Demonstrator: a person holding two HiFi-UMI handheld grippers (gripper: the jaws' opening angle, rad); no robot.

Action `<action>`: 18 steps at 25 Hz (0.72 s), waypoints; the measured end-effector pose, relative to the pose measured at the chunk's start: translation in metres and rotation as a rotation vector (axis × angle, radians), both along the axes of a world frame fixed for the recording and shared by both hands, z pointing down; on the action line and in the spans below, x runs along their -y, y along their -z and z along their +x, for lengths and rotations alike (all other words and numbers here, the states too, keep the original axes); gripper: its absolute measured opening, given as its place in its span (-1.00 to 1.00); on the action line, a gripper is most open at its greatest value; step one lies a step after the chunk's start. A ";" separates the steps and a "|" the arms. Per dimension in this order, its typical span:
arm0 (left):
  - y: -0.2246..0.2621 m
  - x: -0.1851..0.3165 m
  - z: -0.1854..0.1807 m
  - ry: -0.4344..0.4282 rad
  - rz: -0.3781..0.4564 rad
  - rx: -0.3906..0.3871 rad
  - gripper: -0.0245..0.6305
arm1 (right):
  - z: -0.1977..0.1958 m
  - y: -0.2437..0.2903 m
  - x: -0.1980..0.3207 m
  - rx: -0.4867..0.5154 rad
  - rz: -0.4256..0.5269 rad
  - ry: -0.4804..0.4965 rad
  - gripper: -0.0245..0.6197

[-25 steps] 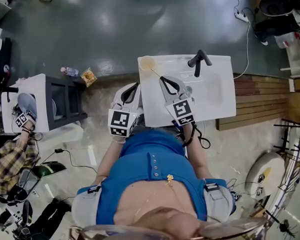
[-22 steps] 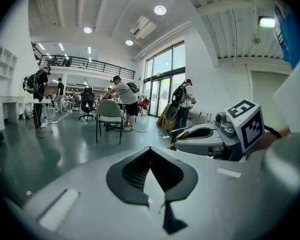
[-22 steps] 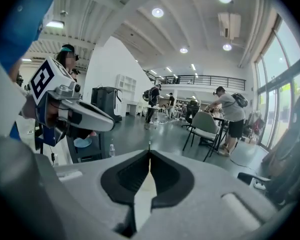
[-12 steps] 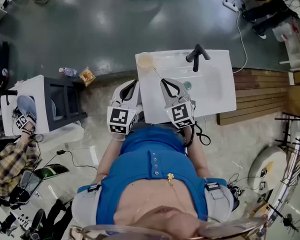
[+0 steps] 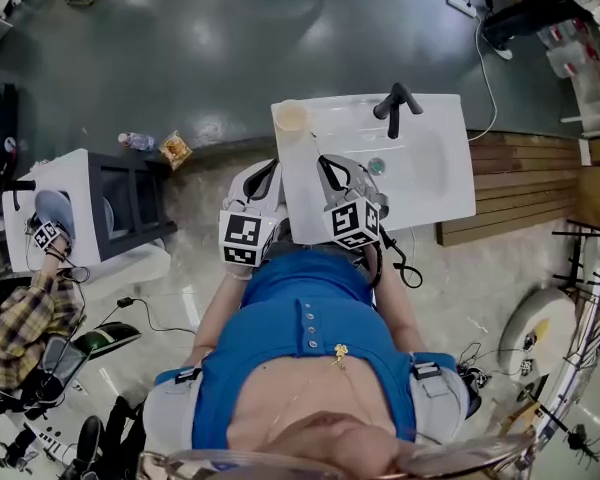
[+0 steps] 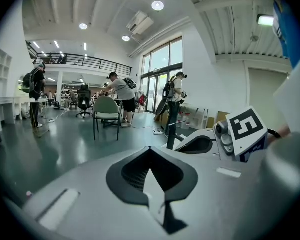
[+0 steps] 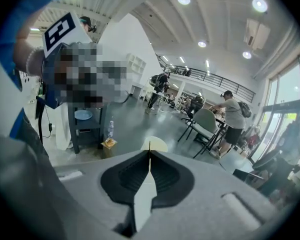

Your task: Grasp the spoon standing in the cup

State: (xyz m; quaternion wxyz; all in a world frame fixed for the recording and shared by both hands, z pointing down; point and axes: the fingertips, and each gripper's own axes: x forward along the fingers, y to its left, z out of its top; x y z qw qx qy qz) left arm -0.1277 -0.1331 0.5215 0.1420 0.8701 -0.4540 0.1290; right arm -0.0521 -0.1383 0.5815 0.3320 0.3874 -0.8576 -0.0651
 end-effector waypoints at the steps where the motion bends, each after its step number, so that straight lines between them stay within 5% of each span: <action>1: -0.002 -0.001 0.000 -0.002 -0.003 0.001 -0.93 | -0.002 -0.003 0.001 -0.008 0.001 0.005 -0.90; 18: -0.030 -0.011 -0.007 -0.027 -0.046 0.057 -0.93 | -0.024 -0.053 0.005 -0.148 0.023 0.067 -0.90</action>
